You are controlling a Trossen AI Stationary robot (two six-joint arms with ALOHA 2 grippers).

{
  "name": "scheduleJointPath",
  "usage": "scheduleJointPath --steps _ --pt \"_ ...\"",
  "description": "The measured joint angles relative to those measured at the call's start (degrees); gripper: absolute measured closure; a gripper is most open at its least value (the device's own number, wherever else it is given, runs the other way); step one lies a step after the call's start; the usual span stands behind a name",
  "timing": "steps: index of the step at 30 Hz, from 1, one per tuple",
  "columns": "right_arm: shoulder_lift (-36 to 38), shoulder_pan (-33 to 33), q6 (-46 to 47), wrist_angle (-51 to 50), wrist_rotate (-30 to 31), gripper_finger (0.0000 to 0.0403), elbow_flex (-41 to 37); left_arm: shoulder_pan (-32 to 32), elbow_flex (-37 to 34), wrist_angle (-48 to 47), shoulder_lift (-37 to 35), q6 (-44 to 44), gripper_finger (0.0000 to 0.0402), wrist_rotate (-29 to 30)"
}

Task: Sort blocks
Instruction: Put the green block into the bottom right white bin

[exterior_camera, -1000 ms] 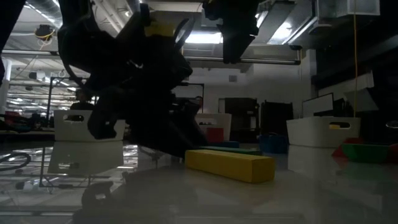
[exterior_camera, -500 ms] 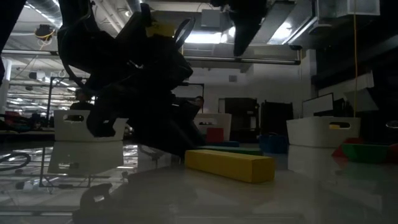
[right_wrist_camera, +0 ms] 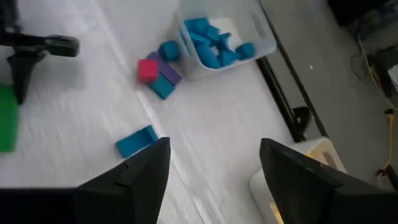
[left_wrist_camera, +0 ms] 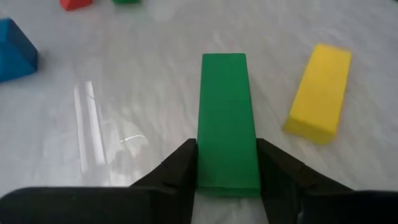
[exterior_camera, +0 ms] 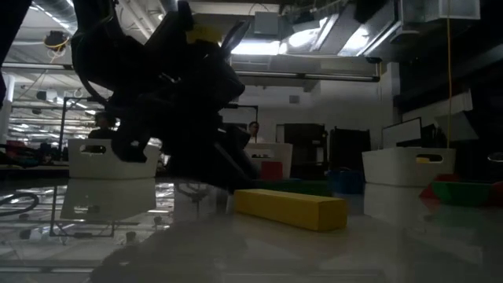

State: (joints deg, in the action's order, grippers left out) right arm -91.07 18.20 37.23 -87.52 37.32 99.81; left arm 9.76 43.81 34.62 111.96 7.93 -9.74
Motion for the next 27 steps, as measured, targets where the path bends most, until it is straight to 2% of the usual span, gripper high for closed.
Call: scheduleJointPath --steps 5,7,9,11,14,18,23,27 --pt "12.7 4.0 13.7 7.7 6.6 0.0155 -18.9 0.0 0.1 1.4 -1.1 -0.9 0.0282 0.0" --pt "17.6 5.1 16.4 15.7 6.7 0.0155 -28.1 0.0 0.1 2.1 -1.1 -2.2 0.0282 0.0" --pt "21.5 5.6 16.3 28.1 5.6 0.0155 -37.3 0.0 0.4 2.3 -1.2 -3.9 0.0281 0.0" --pt "24.3 5.6 13.3 44.1 2.4 0.0155 -45.6 0.0 0.9 2.4 -1.2 -5.1 0.0282 0.0" --pt "25.4 5.4 3.4 69.9 -5.9 0.0155 -55.4 0.0 1.8 2.4 -1.2 -6.4 0.0282 0.0" --pt "24.0 5.4 -7.9 94.8 -16.0 0.0155 -62.5 0.0 3.4 2.7 -1.2 -8.4 0.0281 0.0" --pt "21.6 5.5 -8.4 99.7 -19.8 0.0155 -64.3 0.0 5.4 2.3 -1.4 -8.6 0.0281 0.0" --pt "19.0 5.5 -3.2 99.4 -20.7 0.0155 -64.3 0.0 7.5 2.4 -1.9 -7.4 0.028 0.6"
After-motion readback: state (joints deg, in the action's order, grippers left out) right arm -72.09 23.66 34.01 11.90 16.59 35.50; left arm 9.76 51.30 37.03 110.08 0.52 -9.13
